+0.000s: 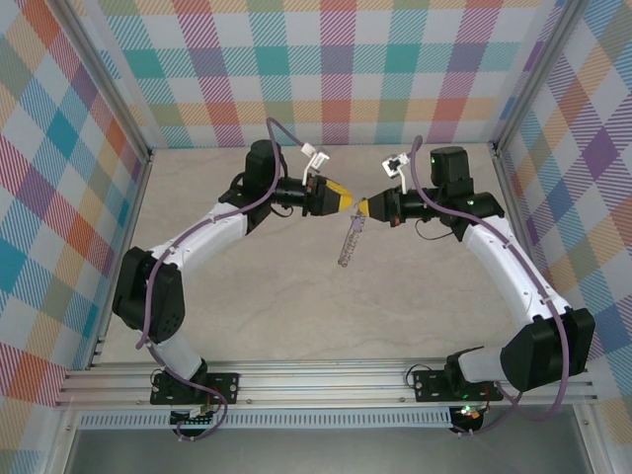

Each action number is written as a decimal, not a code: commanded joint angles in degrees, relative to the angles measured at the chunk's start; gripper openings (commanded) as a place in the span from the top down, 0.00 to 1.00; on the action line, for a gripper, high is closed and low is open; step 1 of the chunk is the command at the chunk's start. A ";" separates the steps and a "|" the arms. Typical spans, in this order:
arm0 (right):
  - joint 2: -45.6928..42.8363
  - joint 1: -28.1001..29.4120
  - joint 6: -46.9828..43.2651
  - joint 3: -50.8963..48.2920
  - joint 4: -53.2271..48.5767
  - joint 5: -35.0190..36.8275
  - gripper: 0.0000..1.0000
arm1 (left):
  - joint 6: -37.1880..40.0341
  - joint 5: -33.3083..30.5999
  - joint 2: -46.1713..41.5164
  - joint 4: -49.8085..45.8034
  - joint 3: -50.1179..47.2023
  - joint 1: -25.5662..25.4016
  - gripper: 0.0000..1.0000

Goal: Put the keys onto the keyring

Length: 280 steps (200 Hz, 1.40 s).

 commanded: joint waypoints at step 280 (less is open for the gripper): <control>0.09 0.53 0.13 -0.35 3.31 -3.72 1.00 | -1.04 0.46 1.05 4.72 1.09 -2.45 0.95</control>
